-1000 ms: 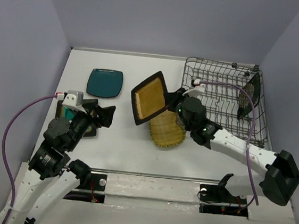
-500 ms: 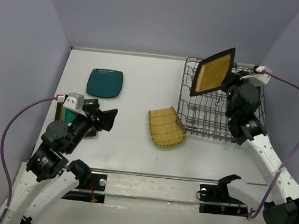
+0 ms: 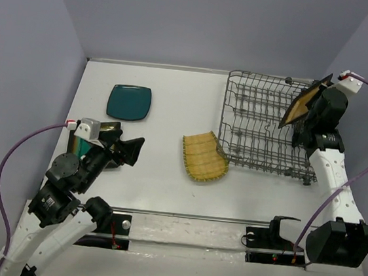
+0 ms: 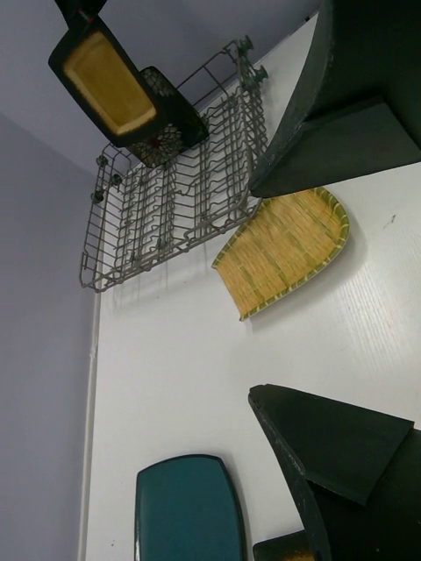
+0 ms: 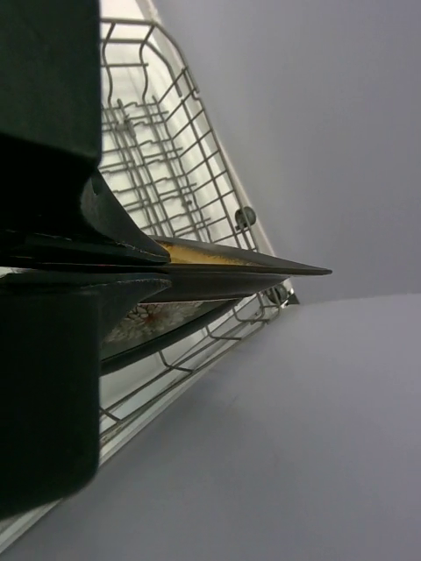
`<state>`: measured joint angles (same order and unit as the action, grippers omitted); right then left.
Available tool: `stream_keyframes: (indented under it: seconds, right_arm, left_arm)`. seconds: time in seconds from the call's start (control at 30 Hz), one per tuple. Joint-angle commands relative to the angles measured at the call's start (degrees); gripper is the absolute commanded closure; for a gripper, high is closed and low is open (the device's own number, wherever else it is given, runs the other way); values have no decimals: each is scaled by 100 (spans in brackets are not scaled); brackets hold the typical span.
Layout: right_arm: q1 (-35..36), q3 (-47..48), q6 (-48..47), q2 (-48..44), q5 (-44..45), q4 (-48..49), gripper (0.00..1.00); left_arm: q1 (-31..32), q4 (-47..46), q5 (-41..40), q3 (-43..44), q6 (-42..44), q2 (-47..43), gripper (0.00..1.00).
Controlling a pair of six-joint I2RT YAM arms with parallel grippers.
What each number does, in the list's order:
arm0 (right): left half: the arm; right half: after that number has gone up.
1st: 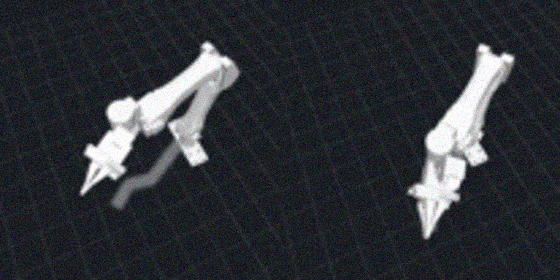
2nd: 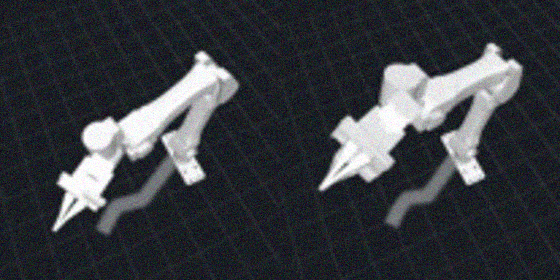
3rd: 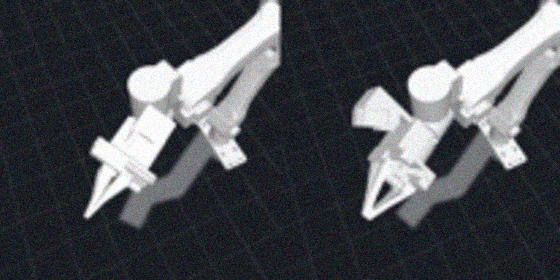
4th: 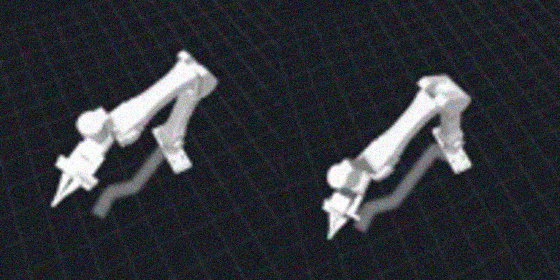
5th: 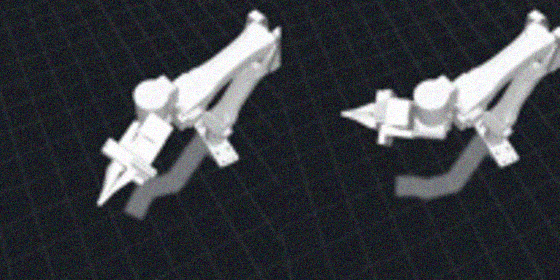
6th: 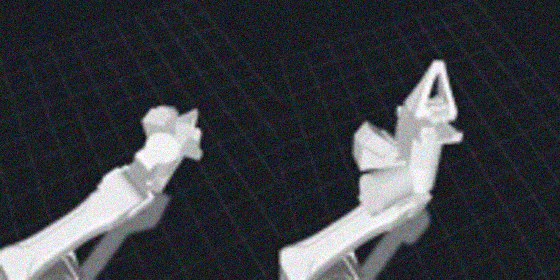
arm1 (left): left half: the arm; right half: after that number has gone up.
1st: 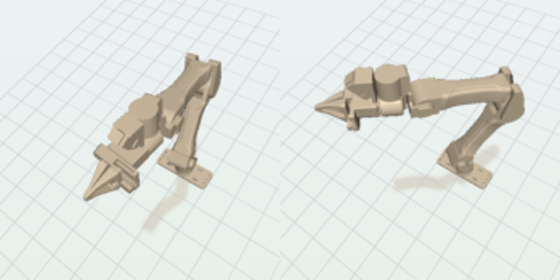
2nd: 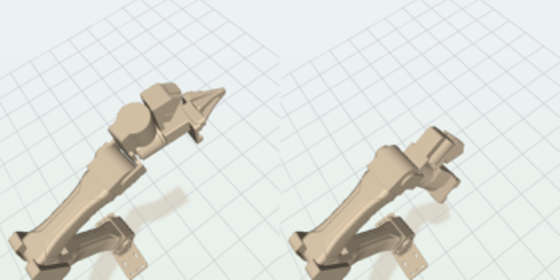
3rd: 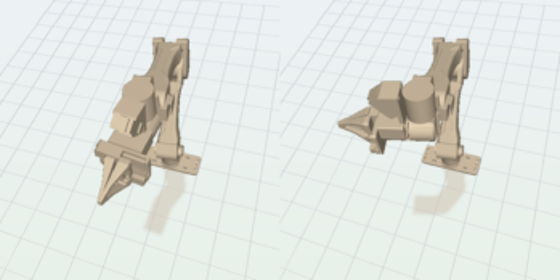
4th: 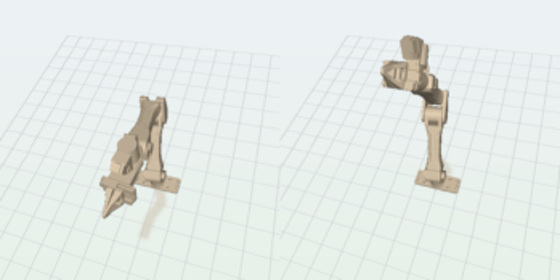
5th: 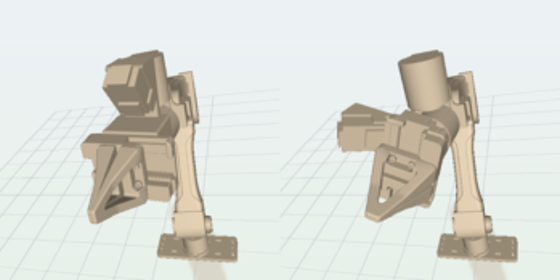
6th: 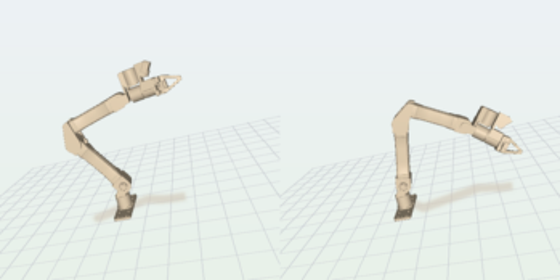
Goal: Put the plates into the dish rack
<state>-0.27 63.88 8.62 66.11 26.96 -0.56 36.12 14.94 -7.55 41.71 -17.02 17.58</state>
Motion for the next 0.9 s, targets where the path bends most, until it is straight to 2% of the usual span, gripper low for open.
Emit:
stream_keyframes:
  seconds: [0.0,0.13,0.53,0.87]
  right_arm:
    - [-297,450,-220,60,-603,820,93]
    - [-491,450,-659,349,-928,1066,93]
    - [-491,925,-1951,1185,-1562,1216,93]
    - [-544,855,-2540,1659,-1369,1725,93]
  left_arm:
    - [141,-105,-115,56,58,-71,1]
    - [238,-79,-194,65,49,-88,1]
    - [299,-61,-273,74,67,-45,1]
    - [299,-61,-300,74,67,26,1]
